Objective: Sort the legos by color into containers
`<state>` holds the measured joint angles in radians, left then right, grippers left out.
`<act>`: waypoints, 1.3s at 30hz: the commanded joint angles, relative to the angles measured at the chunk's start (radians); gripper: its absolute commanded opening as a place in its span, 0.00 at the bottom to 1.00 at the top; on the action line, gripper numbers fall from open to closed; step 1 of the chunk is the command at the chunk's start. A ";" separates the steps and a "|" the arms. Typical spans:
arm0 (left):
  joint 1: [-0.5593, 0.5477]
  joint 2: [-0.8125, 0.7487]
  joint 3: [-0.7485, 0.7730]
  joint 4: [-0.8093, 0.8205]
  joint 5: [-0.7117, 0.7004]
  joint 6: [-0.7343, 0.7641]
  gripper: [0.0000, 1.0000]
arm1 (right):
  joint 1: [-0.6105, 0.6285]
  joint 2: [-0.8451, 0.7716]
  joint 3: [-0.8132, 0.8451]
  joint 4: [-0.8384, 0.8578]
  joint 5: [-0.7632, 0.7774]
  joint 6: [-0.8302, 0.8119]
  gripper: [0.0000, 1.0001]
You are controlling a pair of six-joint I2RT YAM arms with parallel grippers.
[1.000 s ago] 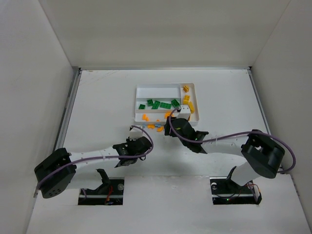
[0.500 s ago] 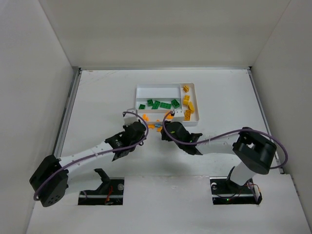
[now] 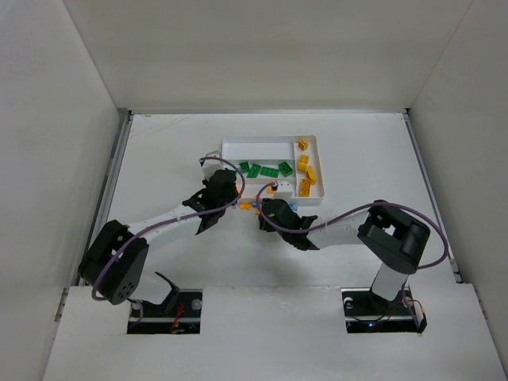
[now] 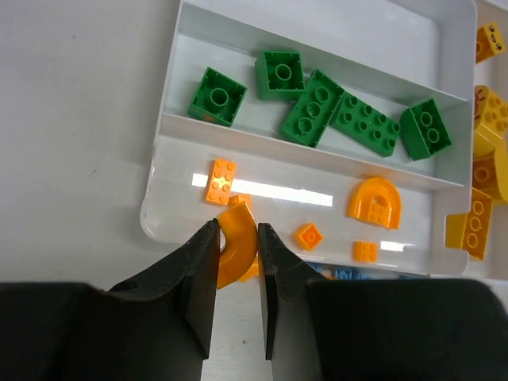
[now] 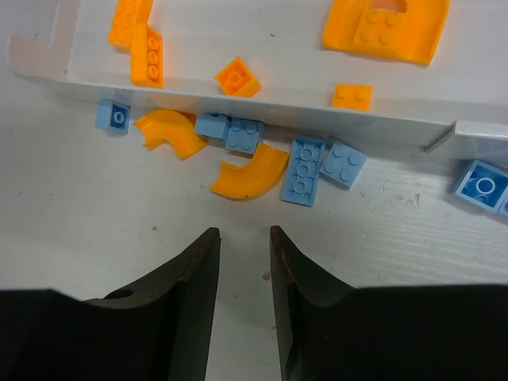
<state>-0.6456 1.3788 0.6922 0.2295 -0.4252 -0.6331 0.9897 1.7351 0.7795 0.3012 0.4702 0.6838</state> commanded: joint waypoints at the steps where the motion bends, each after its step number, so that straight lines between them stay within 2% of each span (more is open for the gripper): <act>1: 0.027 0.041 0.053 0.086 0.023 0.026 0.17 | 0.000 0.020 0.047 0.043 0.013 0.043 0.38; 5: 0.047 0.098 0.084 0.103 0.026 0.032 0.17 | -0.007 0.037 0.055 0.041 0.018 0.065 0.43; 14: 0.053 0.183 0.141 0.126 -0.001 0.049 0.23 | -0.023 0.061 0.084 0.013 0.061 0.077 0.44; 22: 0.056 0.206 0.138 0.125 -0.024 0.050 0.32 | -0.030 0.084 0.116 -0.011 0.076 0.059 0.55; 25: 0.050 0.174 0.116 0.120 -0.027 0.042 0.37 | -0.030 0.096 0.133 -0.028 0.082 0.045 0.56; 33: -0.010 -0.013 -0.042 0.114 -0.029 0.024 0.37 | -0.027 0.144 0.167 -0.073 0.114 0.002 0.61; 39: -0.056 -0.171 -0.158 0.082 -0.029 -0.020 0.37 | -0.006 0.185 0.224 -0.160 0.194 -0.044 0.52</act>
<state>-0.6838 1.2739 0.5686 0.3176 -0.4355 -0.6239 0.9726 1.8816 0.9657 0.2237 0.5819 0.6788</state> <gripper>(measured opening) 0.368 0.532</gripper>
